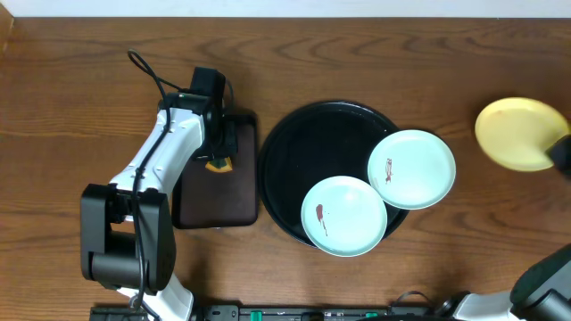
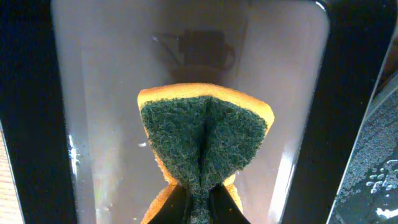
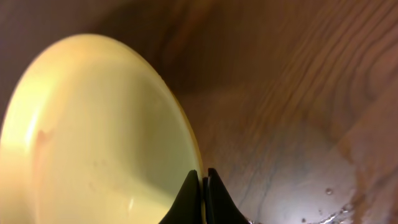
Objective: Clean dirty plates on tray and stack at the side
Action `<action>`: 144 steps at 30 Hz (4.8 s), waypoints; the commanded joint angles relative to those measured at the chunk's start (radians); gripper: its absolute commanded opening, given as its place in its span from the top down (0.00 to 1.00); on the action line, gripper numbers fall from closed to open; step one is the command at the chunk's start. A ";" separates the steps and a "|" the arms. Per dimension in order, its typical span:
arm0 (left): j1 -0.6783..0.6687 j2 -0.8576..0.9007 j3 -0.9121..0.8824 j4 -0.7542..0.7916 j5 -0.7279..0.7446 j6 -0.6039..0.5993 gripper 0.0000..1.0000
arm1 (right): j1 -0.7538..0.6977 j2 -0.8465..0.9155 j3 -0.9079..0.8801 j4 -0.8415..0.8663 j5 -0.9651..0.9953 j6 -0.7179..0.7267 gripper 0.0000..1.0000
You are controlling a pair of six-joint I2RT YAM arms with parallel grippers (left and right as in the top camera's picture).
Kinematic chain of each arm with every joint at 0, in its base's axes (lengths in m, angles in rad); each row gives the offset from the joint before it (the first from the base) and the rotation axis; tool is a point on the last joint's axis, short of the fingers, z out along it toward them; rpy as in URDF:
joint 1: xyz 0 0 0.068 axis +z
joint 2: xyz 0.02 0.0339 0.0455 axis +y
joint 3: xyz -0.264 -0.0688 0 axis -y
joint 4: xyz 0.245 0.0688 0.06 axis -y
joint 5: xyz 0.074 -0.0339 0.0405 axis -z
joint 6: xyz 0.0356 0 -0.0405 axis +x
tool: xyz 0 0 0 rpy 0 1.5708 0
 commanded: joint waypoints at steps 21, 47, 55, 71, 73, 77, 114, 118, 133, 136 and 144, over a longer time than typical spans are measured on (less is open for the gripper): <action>0.003 0.004 -0.005 -0.002 -0.012 0.006 0.91 | 0.171 -0.013 0.274 -0.414 -0.258 -0.161 0.57; 0.003 0.004 -0.009 -0.028 -0.012 0.006 0.91 | 1.024 -0.013 -0.182 -0.449 0.020 0.053 0.64; 0.003 0.004 -0.009 -0.027 -0.012 0.006 0.91 | 1.024 -0.013 -0.274 -0.304 -0.034 0.053 0.72; 0.003 0.004 -0.009 -0.028 -0.012 0.006 0.91 | 1.023 -0.025 -0.183 -0.280 -0.136 0.053 0.99; 0.003 0.004 -0.009 -0.028 -0.012 0.006 0.91 | 1.021 -0.025 -0.169 -0.253 -0.162 0.061 0.99; 0.003 0.004 -0.009 -0.029 -0.012 0.006 0.91 | 1.020 -0.025 -0.169 -0.163 -0.192 0.104 0.99; 0.003 0.004 -0.009 -0.024 -0.012 0.005 0.91 | 1.067 0.087 -0.145 0.260 0.019 -0.115 0.57; 0.003 0.004 -0.009 -0.024 -0.012 0.005 0.91 | 1.057 0.099 -0.145 0.288 -0.011 -0.161 0.63; 0.003 0.004 -0.009 -0.025 -0.012 0.006 0.91 | 1.070 0.194 -0.146 0.314 -0.032 -0.169 0.81; 0.003 0.004 -0.009 -0.024 -0.012 0.006 0.91 | 1.070 0.192 -0.146 0.333 -0.033 -0.169 0.85; 0.003 0.004 -0.009 -0.024 -0.012 0.006 0.91 | 1.077 0.193 -0.151 0.308 -0.034 -0.169 0.84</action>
